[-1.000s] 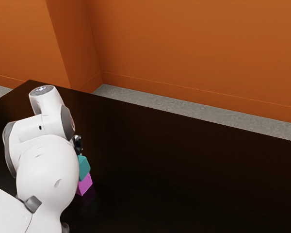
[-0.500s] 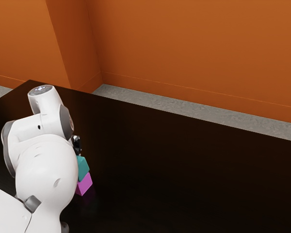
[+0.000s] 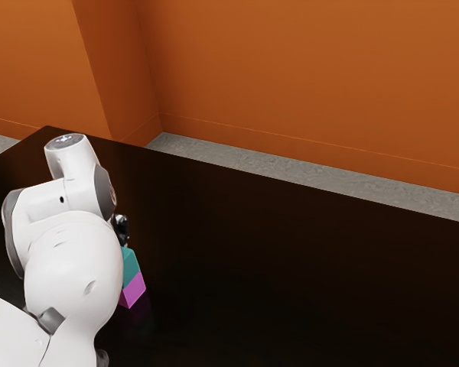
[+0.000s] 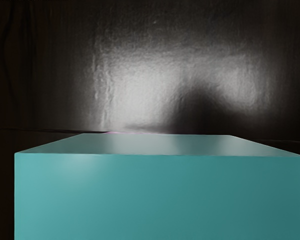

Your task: Pick up the blue block with one arm, and put the blue block on the pink block with one arm

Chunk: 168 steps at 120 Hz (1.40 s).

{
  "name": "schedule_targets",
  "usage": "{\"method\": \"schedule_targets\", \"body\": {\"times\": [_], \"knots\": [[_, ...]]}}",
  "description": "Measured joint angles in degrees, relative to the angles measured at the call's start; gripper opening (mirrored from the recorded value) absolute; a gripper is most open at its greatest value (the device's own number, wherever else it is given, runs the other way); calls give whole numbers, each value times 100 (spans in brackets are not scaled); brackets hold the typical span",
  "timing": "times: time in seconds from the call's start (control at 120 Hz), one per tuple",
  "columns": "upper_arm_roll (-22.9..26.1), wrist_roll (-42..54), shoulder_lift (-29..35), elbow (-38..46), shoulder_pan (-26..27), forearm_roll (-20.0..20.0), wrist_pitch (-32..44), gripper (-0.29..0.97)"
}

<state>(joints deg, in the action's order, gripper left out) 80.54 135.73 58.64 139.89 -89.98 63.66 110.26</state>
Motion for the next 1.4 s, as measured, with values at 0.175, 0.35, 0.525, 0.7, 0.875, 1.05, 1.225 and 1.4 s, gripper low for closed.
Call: {"method": "schedule_targets", "body": {"times": [0.175, 0.35, 0.525, 0.7, 0.875, 1.05, 1.225, 1.4], "knots": [[-8, 151, -7, 0, -3, -8, -6, 35], [-25, 280, -9, 5, -67, -10, -9, 35], [-27, 377, -9, -2, -80, -10, -11, 34], [-22, 448, -10, -11, -80, -3, -12, 35], [-18, 500, -9, -12, -79, 3, -13, 35], [-18, 528, -9, -13, -70, -24, -30, 46], [-23, 531, -14, -21, -73, -35, -47, 58], [-222, 530, -17, -58, -48, -43, -147, 64]]}}
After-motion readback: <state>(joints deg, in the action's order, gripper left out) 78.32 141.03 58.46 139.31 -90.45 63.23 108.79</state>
